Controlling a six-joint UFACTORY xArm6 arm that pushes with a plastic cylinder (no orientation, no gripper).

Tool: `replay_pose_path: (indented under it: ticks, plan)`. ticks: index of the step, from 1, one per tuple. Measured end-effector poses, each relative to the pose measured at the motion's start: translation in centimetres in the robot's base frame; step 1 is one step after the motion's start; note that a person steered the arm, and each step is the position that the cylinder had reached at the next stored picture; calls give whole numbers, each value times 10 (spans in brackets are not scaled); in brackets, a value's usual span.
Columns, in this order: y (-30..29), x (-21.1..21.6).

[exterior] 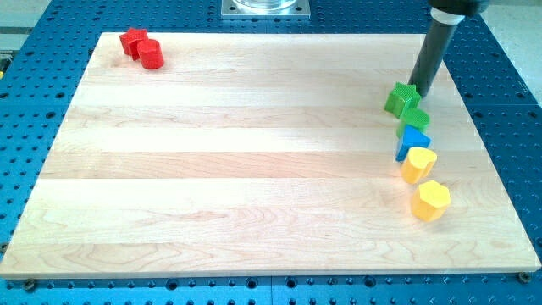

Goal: Slide the red star vertically above the green star

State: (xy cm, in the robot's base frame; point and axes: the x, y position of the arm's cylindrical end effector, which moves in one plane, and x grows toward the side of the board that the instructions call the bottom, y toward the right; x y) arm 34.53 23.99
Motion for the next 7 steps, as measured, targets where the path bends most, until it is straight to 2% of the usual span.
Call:
replay_pose_path:
  ticks: [1, 2, 3, 4, 7]
  plan:
    - [10, 11]
    - [9, -15]
    - [-33, -29]
    - [-50, -17]
    - [-26, -11]
